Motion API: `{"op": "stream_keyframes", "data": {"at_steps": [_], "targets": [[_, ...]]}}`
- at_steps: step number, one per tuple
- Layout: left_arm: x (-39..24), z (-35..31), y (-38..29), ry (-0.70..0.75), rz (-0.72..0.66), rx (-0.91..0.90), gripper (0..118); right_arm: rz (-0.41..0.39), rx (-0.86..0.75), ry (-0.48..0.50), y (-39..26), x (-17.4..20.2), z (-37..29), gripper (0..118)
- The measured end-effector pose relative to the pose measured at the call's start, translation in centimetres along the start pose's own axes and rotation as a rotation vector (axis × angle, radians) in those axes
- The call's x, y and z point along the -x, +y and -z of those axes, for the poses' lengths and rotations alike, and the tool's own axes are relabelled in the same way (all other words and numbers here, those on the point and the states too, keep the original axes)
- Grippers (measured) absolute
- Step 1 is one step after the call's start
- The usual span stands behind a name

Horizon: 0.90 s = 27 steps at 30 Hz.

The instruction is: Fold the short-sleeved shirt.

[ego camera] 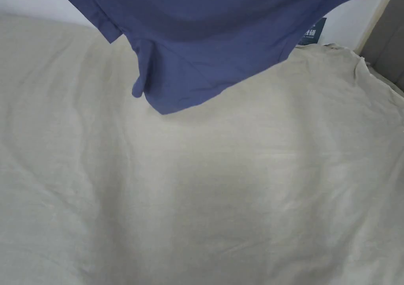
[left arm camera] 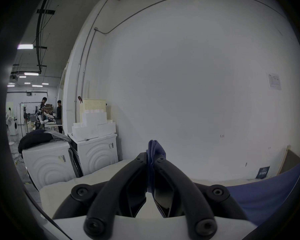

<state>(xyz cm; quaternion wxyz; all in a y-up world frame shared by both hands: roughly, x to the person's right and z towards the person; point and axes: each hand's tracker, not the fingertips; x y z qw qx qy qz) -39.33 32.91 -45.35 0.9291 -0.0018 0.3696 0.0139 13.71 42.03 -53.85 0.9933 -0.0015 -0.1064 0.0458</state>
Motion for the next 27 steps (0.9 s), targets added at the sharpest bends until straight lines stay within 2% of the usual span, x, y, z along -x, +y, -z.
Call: {"op": "stream_keyframes", "data": {"at_steps": [2, 3, 5, 10, 19, 22, 27], "targets": [[-0.6, 1.2, -1.3, -0.003, -0.016, 0.004, 3, 0.033, 0.004, 0.007, -0.6, -0.5, 0.0, 2], [-0.9, 1.7, -2.0, -0.005, -0.017, 0.007, 3, 0.036, 0.014, 0.004, -0.6, 1.0, 3.1, 2], [-1.7, 2.5, -4.2, -0.022, -0.001, 0.033, 3, 0.043, 0.025, 0.011, -1.5, 1.2, 4.3, 2], [-3.8, 3.7, -12.2, -0.092, 0.08, 0.162, 3, -0.01, 0.112, 0.042, -6.1, 2.1, 6.2, 2], [-4.4, 0.5, -28.5, -0.216, 0.197, 0.449, 3, -0.077, 0.421, 0.14, -22.3, 0.6, 5.5, 2], [-3.3, -1.9, -32.0, -0.242, 0.225, 0.497, 3, -0.048, 0.504, 0.155, -27.9, -0.6, 3.4, 2], [-0.2, -6.4, -35.1, -0.278, 0.231, 0.543, 3, 0.043, 0.645, 0.169, -35.2, -3.5, -1.7, 2]]}}
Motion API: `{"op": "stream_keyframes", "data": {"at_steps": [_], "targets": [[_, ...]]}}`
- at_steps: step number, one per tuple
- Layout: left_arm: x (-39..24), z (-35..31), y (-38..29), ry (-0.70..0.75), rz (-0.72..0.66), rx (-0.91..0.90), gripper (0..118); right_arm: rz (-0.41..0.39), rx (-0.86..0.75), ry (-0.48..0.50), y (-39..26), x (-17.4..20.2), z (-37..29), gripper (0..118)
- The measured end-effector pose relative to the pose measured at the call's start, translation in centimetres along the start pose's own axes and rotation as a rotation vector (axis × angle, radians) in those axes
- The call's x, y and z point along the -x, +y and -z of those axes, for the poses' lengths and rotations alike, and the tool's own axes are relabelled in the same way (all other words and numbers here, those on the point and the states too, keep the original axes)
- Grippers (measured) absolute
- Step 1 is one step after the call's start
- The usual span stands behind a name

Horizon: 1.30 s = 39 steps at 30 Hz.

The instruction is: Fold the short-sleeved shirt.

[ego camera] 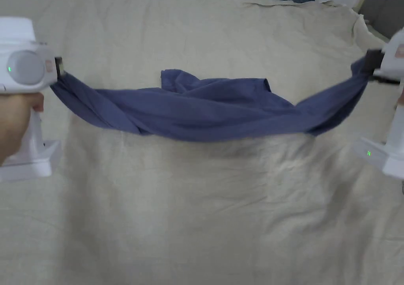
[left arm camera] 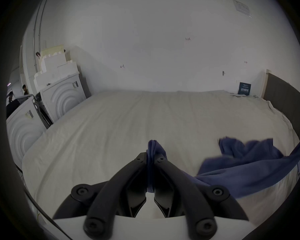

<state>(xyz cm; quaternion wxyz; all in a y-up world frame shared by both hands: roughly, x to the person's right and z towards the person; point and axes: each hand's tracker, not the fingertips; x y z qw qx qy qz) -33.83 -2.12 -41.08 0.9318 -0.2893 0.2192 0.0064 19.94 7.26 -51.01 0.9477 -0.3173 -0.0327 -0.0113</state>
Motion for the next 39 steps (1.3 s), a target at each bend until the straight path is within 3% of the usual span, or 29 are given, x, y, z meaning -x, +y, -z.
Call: {"op": "stream_keyframes", "data": {"at_steps": [5, 11, 17, 22, 30, 32, 34, 35, 37, 38, 39], "targets": [[1.7, -4.3, -5.7, -0.012, 0.022, 0.034, 3, 0.009, 0.074, 0.021, -11.1, -2.0, -3.4, 2], [4.2, -9.0, -11.9, -0.036, -0.014, 0.065, 3, 0.057, 0.142, 0.009, -19.5, -5.7, -7.7, 2], [7.2, -12.9, -17.4, 0.008, -0.036, 0.104, 3, 0.089, 0.154, -0.005, -24.3, -9.1, -11.6, 2], [9.8, -15.3, -21.3, 0.044, -0.168, 0.165, 3, 0.129, 0.187, 0.024, -27.8, -10.9, -14.5, 2], [10.7, -16.9, -24.3, 0.067, -0.173, 0.21, 4, 0.084, 0.277, 0.056, -30.2, -11.5, -15.5, 2], [10.9, -16.9, -24.1, 0.079, -0.228, 0.217, 18, 0.079, 0.312, 0.073, -30.3, -11.3, -15.0, 3], [11.3, -16.8, -24.0, 0.115, -0.254, 0.228, 44, 0.086, 0.331, 0.078, -30.1, -11.1, -14.7, 7], [11.9, -17.0, -23.8, 0.113, -0.271, 0.223, 71, 0.082, 0.339, 0.075, -29.9, -11.0, -14.6, 22], [13.1, -17.5, -23.2, 0.102, -0.323, 0.214, 105, 0.067, 0.33, 0.073, -29.4, -11.2, -14.7, 69], [13.8, -17.9, -22.7, 0.111, -0.342, 0.209, 118, 0.056, 0.322, 0.064, -29.1, -11.3, -14.8, 89], [14.3, -18.2, -22.3, 0.125, -0.36, 0.187, 118, 0.048, 0.309, 0.049, -28.7, -11.4, -14.9, 92]]}}
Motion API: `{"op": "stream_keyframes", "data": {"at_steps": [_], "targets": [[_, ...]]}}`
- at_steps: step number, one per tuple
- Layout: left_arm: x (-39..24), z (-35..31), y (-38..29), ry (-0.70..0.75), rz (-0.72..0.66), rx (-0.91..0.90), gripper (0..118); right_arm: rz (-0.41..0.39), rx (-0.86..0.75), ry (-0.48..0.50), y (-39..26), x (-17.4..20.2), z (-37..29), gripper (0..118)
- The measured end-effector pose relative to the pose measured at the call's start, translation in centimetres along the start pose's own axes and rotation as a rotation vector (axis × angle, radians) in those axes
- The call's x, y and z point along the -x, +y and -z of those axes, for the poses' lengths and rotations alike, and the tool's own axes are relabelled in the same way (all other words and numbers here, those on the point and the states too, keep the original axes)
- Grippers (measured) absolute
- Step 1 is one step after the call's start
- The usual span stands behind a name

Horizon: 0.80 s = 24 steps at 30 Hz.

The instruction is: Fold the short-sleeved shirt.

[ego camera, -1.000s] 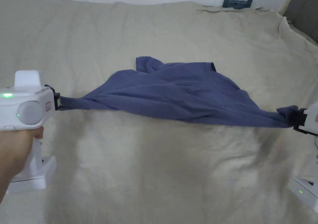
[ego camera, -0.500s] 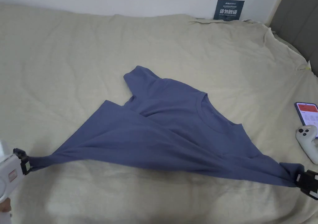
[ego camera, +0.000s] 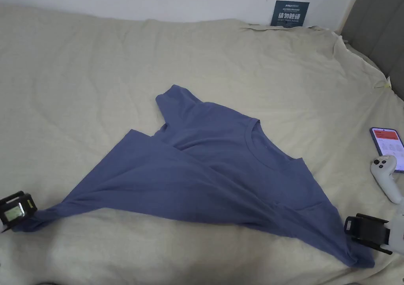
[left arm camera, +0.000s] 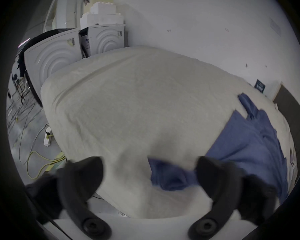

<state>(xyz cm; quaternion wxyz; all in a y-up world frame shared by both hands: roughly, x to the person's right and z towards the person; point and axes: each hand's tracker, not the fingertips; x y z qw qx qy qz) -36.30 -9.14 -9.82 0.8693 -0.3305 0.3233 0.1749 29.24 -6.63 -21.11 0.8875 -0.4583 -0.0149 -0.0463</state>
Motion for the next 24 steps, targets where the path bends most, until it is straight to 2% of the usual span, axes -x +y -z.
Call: {"op": "stream_keyframes", "data": {"at_steps": [7, 13, 16, 22, 24], "targets": [[-0.7, -4.4, 5.6, -0.04, -0.069, -0.222, 118, -0.05, -0.212, -0.05, 4.2, 0.4, -4.4, 92], [-7.1, -9.0, 7.6, -0.176, 0.077, -0.404, 118, -0.12, -0.456, 0.013, 7.3, 3.3, -8.1, 92], [-10.3, -10.5, 7.1, -0.247, 0.126, -0.461, 118, -0.12, -0.554, 0.061, 7.7, 5.3, -9.3, 92], [-14.0, -11.2, 4.1, -0.344, 0.195, -0.48, 118, -0.14, -0.66, 0.11, 5.5, 8.4, -9.5, 92], [-14.6, -11.4, 3.1, -0.364, 0.217, -0.479, 113, -0.142, -0.675, 0.13, 4.6, 9.0, -9.3, 92]]}}
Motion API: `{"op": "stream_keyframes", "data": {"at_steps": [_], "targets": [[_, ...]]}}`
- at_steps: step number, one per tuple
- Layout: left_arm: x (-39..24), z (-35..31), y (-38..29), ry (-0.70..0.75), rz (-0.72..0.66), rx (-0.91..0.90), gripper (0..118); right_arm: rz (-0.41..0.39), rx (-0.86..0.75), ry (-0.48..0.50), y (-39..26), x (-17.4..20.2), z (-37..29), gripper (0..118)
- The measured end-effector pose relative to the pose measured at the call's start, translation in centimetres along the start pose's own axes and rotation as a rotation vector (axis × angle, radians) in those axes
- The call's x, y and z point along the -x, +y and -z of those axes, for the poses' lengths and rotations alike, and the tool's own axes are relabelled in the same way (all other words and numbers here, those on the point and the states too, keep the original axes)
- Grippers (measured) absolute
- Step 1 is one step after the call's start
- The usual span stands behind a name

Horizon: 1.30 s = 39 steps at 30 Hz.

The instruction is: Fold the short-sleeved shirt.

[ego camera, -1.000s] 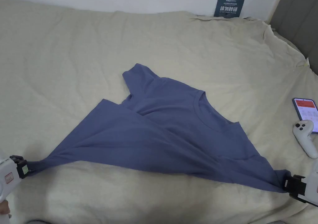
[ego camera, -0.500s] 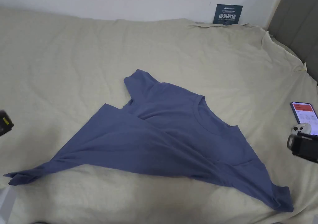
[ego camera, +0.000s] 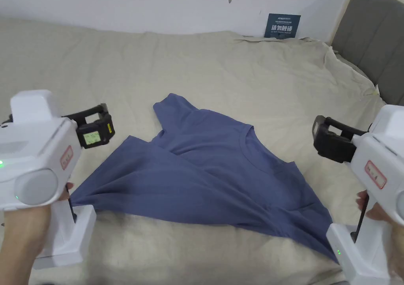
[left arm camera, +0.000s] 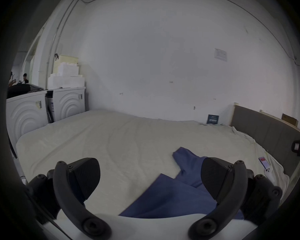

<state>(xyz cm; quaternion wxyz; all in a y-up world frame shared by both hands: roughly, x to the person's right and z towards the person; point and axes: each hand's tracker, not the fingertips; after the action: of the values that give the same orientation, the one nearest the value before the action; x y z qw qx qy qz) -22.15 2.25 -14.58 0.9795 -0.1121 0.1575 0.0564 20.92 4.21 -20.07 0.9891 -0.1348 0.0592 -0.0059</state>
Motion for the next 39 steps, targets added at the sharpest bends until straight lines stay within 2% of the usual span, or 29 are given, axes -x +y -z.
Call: {"op": "stream_keyframes", "data": {"at_steps": [1, 4, 6, 7, 8, 11, 12, 13, 14, 15, 34, 36, 37, 39], "targets": [[-0.3, -0.3, -0.3, -0.016, 0.003, 0.001, 107, 0.006, -0.009, 0.005, -0.5, 0.5, -0.3, 92], [-0.9, -0.8, -1.3, -0.035, 0.021, 0.005, 73, 0.014, -0.027, 0.022, -1.3, 1.5, -1.0, 92], [-1.2, -0.8, -1.8, -0.029, 0.052, 0.017, 43, 0.002, -0.04, 0.018, -1.8, 2.3, -1.6, 89], [-1.3, -0.9, -2.1, -0.03, 0.057, 0.018, 30, -0.004, -0.04, 0.02, -2.0, 2.5, -1.8, 83], [-1.4, -1.0, -2.3, -0.033, 0.06, 0.017, 15, -0.008, -0.036, 0.026, -2.1, 2.9, -2.1, 68], [-1.5, -1.2, -2.8, -0.057, 0.044, 0.025, 1, -0.008, -0.036, 0.04, -2.4, 3.9, -2.8, 30], [-1.5, -1.2, -2.9, -0.067, 0.038, 0.03, 0, -0.01, -0.036, 0.042, -2.5, 4.1, -2.9, 25], [-1.6, -1.2, -3.1, -0.066, 0.038, 0.031, 0, -0.015, -0.033, 0.042, -2.6, 4.1, -2.5, 25], [-1.8, -1.2, -3.2, -0.064, 0.042, 0.031, 0, -0.02, -0.033, 0.044, -2.8, 4.2, -2.5, 10], [-1.9, -1.2, -3.3, -0.064, 0.047, 0.031, 0, -0.016, -0.037, 0.039, -2.9, 4.4, -2.6, 1], [-1.8, -0.7, -3.9, -0.11, 0.034, 0.088, 0, 0.002, -0.027, 0.069, -2.9, 5.2, -2.7, 1], [-1.5, 0.0, -3.7, -0.124, 0.004, 0.109, 9, 0.0, -0.026, 0.07, -2.9, 5.3, -2.7, 1], [-1.3, 0.4, -3.6, -0.137, -0.008, 0.119, 20, -0.003, -0.023, 0.072, -3.1, 5.0, -2.3, 1], [-1.2, 1.2, -3.2, -0.145, -0.008, 0.138, 69, -0.005, -0.023, 0.072, -3.1, 5.0, -2.0, 1]]}}
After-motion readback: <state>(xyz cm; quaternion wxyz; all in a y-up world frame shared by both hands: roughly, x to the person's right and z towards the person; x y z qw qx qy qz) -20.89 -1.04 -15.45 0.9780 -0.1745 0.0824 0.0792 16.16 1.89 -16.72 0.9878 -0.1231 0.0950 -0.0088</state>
